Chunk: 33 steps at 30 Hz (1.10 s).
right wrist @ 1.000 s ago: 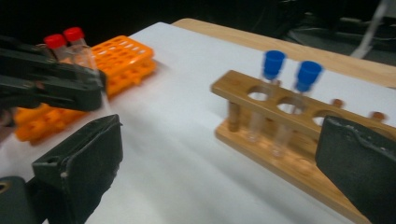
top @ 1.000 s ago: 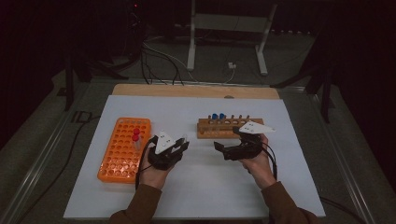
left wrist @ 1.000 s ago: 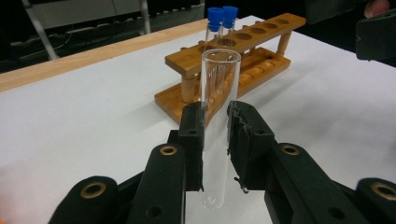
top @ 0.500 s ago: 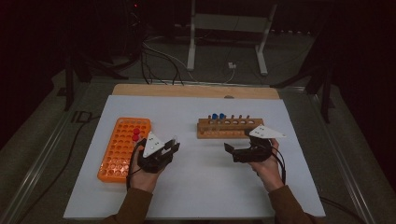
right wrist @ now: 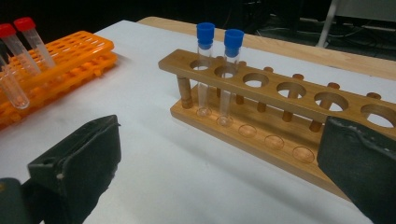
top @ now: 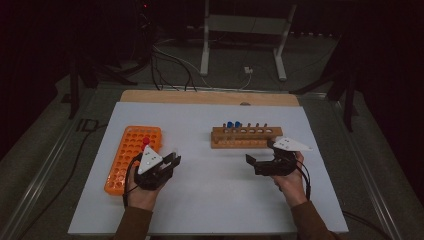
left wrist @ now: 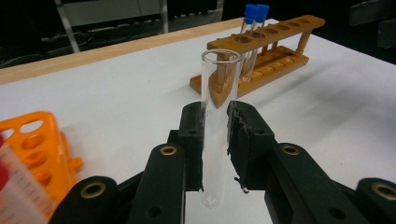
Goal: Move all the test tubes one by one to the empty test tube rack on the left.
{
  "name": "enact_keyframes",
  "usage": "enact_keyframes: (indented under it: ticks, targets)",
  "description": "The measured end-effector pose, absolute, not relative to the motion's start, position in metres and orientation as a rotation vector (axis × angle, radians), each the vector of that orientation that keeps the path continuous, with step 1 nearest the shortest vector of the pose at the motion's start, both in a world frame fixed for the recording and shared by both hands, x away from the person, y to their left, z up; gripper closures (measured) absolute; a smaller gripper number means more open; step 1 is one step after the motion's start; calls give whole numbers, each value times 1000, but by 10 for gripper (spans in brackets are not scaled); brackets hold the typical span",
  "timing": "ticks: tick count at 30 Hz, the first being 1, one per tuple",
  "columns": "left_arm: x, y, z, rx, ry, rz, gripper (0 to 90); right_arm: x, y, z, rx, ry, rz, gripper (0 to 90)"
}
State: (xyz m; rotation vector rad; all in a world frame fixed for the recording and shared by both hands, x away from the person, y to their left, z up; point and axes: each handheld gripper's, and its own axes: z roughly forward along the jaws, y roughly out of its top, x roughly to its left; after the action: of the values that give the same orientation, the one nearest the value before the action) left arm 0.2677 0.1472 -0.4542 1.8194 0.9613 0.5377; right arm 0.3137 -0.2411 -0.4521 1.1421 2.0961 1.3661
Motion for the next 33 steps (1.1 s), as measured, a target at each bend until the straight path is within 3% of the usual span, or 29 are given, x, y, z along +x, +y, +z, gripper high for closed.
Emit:
enact_keyframes:
  ticks: [33]
  targets:
    - [245,213,-458,1790,1086,672,754,313,-241,-453,1148,2093,1382,0]
